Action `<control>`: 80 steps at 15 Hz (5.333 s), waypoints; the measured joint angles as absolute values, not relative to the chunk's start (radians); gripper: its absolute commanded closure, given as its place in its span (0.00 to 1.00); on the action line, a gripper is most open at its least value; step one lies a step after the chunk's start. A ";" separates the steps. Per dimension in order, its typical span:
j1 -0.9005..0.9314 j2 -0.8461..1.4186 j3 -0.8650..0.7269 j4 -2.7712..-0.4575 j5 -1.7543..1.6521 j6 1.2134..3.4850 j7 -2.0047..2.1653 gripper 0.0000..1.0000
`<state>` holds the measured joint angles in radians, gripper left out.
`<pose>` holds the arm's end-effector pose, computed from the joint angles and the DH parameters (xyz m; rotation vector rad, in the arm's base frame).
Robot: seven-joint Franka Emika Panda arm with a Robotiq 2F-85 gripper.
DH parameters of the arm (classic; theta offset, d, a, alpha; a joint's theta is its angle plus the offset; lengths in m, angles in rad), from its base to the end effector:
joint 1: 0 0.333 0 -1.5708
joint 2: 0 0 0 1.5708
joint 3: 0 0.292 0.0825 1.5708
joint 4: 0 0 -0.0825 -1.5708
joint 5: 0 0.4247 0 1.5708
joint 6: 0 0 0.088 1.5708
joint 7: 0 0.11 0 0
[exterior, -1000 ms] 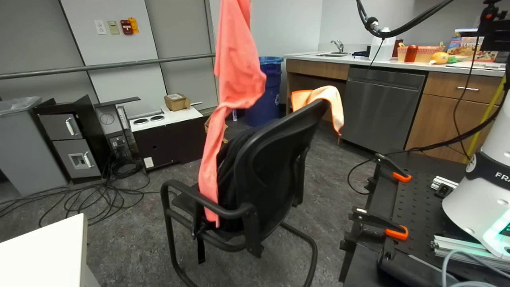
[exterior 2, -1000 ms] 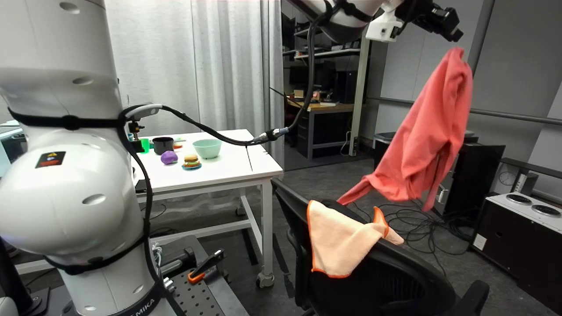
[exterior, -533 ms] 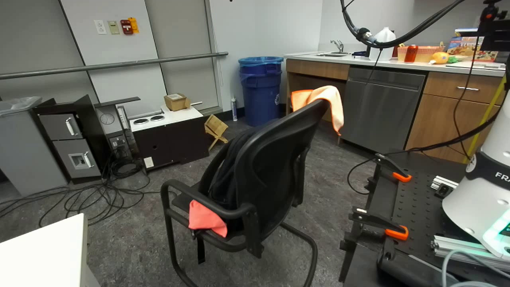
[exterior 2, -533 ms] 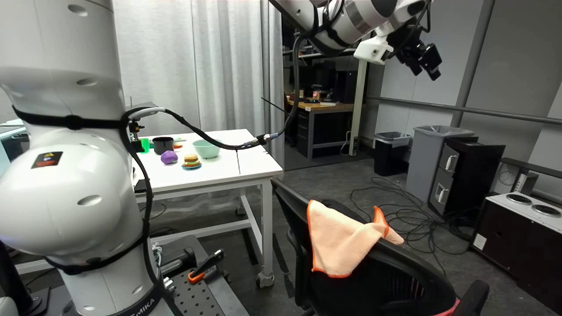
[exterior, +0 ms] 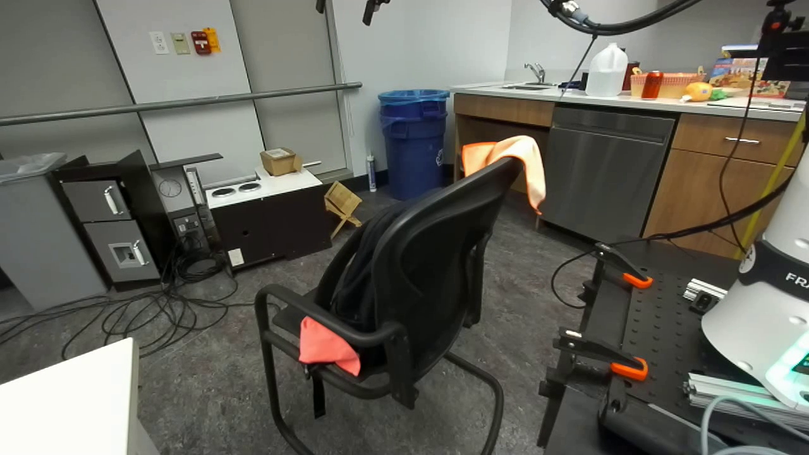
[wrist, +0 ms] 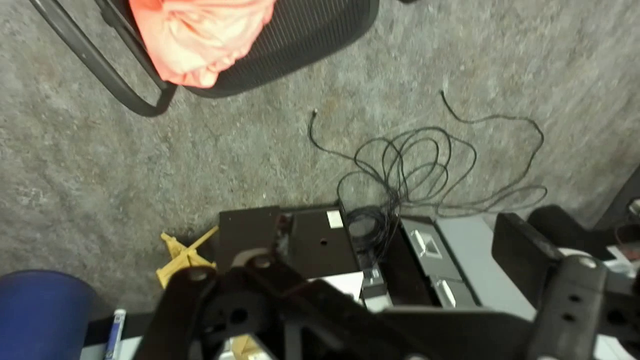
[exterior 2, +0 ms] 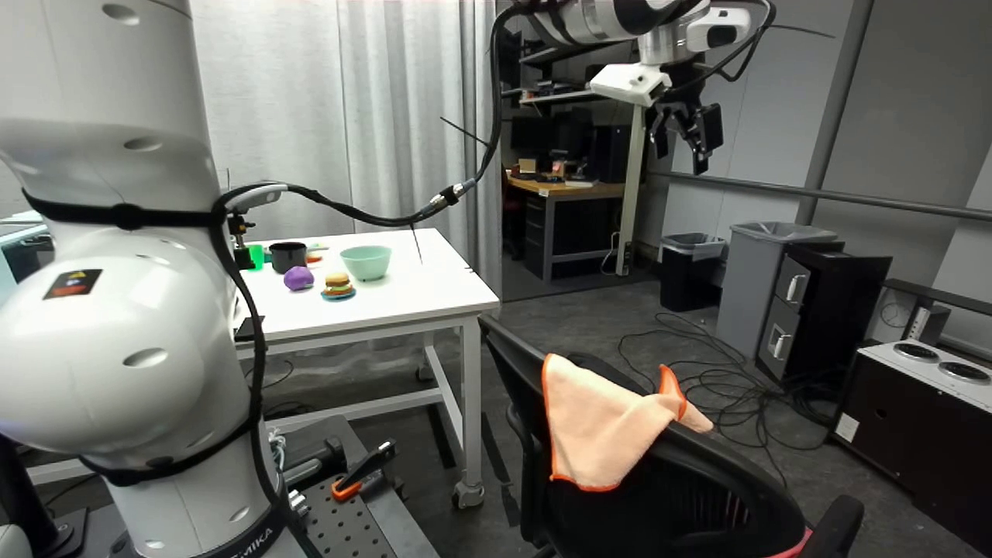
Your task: Put the shirt and towel on the seat of the chair respectively
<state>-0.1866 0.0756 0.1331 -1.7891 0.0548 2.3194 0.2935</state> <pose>0.6610 -0.0363 0.5142 -2.9033 0.5549 -0.6694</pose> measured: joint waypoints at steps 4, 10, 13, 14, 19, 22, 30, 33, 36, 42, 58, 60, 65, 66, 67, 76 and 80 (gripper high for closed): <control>-0.161 0.066 0.048 -1.721 0.033 2.029 0.202 0.00; -0.160 0.039 -0.021 -1.886 -0.013 1.972 0.066 0.00; -0.160 0.038 -0.035 -1.973 -0.077 1.992 0.057 0.00; -0.160 0.038 -0.037 -1.997 -0.102 1.998 0.057 0.00; -0.159 0.038 -0.041 -2.098 -0.228 2.032 0.057 0.00; -0.159 0.039 -0.047 -2.148 -0.297 2.062 0.057 0.00; -0.159 0.045 -0.072 -2.240 -0.362 2.118 0.042 0.00; -0.159 0.053 -0.078 -2.265 -0.365 2.139 0.040 0.00; -0.159 0.062 -0.087 -2.278 -0.378 2.143 0.040 0.00; -0.159 0.081 -0.114 -2.288 -0.393 2.143 0.040 0.48; -0.136 -0.002 -0.102 -2.171 -0.191 2.252 0.063 0.99; -0.124 -0.016 -0.091 -2.112 -0.141 2.261 0.109 0.99; -0.101 0.006 -0.073 -2.003 -0.123 2.387 0.284 0.99; -0.097 0.018 -0.071 -1.989 -0.128 2.413 0.314 0.99; -0.093 0.032 -0.070 -1.977 -0.136 2.438 0.345 0.99; -0.079 0.138 -0.075 -1.917 -0.251 2.492 0.516 0.18; -0.079 0.143 -0.078 -1.925 -0.229 2.482 0.474 0.00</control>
